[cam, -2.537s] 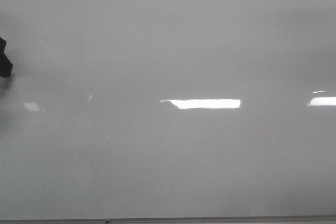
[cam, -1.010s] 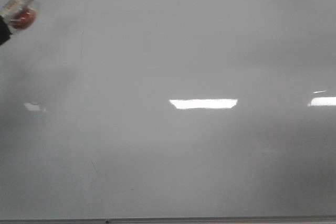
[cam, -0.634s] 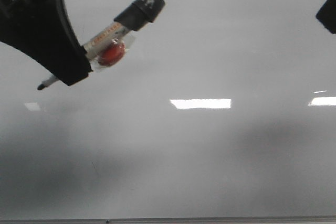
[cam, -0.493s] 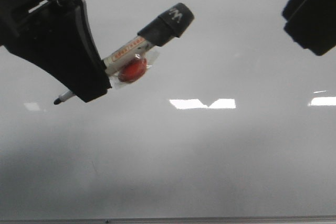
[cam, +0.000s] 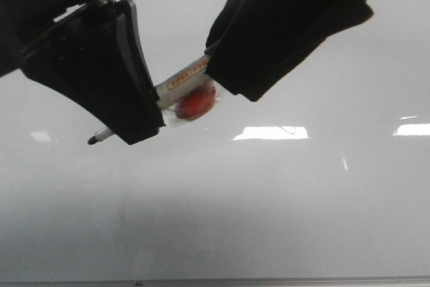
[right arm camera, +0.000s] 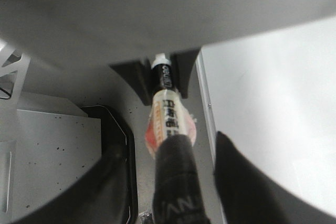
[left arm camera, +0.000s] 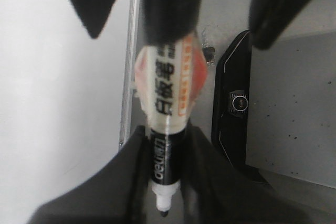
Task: Write number 8 on whiteboard
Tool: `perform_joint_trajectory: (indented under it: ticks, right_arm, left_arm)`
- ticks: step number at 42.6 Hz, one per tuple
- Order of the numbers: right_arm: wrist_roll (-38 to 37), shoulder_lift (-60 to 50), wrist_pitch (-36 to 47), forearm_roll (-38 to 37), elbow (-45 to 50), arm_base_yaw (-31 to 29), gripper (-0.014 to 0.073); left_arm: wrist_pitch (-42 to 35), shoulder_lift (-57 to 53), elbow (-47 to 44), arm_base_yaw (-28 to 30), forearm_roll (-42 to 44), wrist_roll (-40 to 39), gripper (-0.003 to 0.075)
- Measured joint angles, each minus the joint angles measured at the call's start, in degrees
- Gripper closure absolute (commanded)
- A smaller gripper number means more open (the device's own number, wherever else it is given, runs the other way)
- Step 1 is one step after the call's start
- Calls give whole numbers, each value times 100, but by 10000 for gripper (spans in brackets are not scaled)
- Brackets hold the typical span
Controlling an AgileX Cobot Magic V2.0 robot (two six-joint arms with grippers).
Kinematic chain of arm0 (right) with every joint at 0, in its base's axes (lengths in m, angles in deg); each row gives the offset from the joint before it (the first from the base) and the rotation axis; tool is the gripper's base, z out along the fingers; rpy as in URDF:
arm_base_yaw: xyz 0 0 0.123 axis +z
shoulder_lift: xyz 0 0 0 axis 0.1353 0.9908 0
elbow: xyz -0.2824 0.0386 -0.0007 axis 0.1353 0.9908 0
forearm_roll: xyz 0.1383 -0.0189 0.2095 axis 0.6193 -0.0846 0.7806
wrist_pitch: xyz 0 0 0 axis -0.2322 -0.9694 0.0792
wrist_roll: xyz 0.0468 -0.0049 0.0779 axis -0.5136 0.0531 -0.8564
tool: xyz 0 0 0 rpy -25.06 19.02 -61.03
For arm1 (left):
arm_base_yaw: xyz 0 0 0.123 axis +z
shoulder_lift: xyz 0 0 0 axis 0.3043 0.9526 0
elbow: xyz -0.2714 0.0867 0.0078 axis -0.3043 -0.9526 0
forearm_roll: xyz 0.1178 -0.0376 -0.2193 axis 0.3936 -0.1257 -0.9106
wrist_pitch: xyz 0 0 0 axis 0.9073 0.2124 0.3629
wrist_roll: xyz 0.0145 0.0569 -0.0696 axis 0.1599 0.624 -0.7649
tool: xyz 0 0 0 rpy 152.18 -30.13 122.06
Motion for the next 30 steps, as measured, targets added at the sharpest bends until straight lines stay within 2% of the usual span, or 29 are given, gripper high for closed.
perform_joint_trajectory:
  ticks: [6,9,13,16,20,26,30]
  right_arm:
    - [10,11,34,35,-9,0,456]
    - [10,11,34,35,-9,0,509]
    - [10,11,34,35,-9,0,577]
    - [10,11,34,35,-12,0,624]
    - [10,11,-18,48,-12,0,659]
    - [-3,-27,-110,74,-12,0,661]
    - [-444,-277,-132,-353,-12,-89,661]
  left_arm:
    - [-10,0,0,0,0,9,738]
    - [-10,0,0,0,10,30,699]
    - [-10,0,0,0,10,54,569]
    - [-10,0,0,0,10,54,435]
    - [-43,0,3,0,10,43,330]
    - [-56,-328,13,0,94,-169,315]
    - [-44,-811,36,88,331,-616,315]
